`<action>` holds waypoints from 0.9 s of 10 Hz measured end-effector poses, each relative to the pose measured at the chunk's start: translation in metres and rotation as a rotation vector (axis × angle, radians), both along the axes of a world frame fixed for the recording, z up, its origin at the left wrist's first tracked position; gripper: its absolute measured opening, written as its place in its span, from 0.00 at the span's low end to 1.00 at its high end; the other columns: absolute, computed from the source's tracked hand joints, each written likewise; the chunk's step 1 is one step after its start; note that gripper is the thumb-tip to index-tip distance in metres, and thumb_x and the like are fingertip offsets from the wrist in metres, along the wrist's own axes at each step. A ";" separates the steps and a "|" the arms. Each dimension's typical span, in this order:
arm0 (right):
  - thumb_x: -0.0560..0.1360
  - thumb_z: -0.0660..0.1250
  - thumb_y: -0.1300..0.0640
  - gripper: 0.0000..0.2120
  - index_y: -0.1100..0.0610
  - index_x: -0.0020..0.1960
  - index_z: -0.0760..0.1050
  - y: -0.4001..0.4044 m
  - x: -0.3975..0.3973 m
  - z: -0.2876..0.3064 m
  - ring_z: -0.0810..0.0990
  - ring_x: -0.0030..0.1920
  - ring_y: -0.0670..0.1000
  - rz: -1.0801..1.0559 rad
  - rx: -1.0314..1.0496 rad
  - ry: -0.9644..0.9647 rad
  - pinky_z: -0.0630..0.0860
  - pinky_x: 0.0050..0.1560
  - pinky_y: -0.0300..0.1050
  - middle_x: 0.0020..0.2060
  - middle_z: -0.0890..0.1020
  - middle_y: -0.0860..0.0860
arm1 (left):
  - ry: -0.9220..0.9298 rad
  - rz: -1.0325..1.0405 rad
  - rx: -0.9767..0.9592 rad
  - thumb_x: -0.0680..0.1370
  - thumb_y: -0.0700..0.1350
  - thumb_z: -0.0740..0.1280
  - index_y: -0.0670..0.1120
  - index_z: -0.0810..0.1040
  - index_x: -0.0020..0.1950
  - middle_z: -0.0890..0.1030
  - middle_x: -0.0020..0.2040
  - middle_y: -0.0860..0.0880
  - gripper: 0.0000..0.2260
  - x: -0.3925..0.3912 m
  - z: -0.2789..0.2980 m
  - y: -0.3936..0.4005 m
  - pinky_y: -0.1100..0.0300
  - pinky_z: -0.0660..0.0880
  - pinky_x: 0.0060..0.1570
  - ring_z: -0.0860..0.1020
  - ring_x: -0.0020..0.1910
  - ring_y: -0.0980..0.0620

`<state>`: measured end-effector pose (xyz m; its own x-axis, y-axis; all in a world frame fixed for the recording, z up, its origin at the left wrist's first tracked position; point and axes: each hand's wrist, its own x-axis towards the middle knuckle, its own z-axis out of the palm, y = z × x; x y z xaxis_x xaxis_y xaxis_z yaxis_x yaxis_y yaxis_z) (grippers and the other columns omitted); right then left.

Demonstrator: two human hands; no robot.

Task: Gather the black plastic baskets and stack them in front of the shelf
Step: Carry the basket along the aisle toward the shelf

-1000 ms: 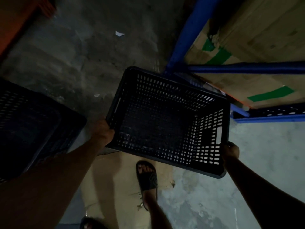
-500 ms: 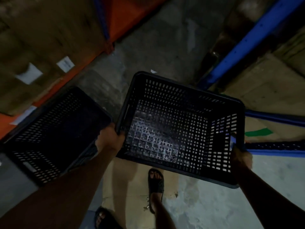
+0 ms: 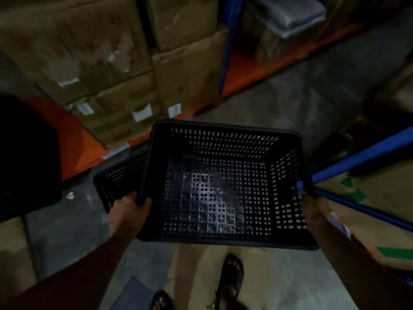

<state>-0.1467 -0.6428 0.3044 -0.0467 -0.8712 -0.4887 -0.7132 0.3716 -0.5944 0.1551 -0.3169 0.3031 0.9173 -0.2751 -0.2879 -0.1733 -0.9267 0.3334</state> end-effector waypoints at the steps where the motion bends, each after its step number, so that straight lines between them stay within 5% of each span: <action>1: 0.78 0.62 0.54 0.18 0.65 0.62 0.75 -0.005 0.062 -0.023 0.78 0.56 0.65 0.105 -0.045 0.035 0.74 0.56 0.53 0.56 0.80 0.66 | -0.021 0.137 0.045 0.74 0.58 0.65 0.46 0.80 0.56 0.83 0.50 0.36 0.19 0.022 -0.012 0.030 0.47 0.77 0.48 0.81 0.50 0.34; 5: 0.79 0.60 0.51 0.20 0.66 0.62 0.75 -0.002 0.265 -0.088 0.78 0.57 0.65 0.459 -0.036 -0.024 0.74 0.60 0.56 0.57 0.79 0.66 | -0.032 0.419 0.197 0.74 0.59 0.65 0.48 0.80 0.51 0.83 0.50 0.38 0.16 0.085 -0.059 0.105 0.47 0.77 0.45 0.81 0.50 0.35; 8: 0.80 0.58 0.54 0.17 0.66 0.59 0.75 0.006 0.341 -0.102 0.79 0.46 0.60 0.595 -0.028 -0.040 0.74 0.44 0.46 0.47 0.79 0.61 | 0.055 0.515 0.183 0.76 0.59 0.62 0.45 0.79 0.51 0.83 0.48 0.39 0.17 0.094 -0.078 0.126 0.45 0.80 0.46 0.81 0.48 0.38; 9: 0.80 0.58 0.53 0.17 0.65 0.56 0.76 0.003 0.344 -0.106 0.79 0.43 0.58 0.619 -0.004 -0.039 0.78 0.47 0.51 0.44 0.80 0.60 | 0.058 0.517 0.203 0.76 0.59 0.61 0.46 0.79 0.52 0.83 0.50 0.39 0.18 0.094 -0.077 0.124 0.47 0.79 0.48 0.81 0.49 0.38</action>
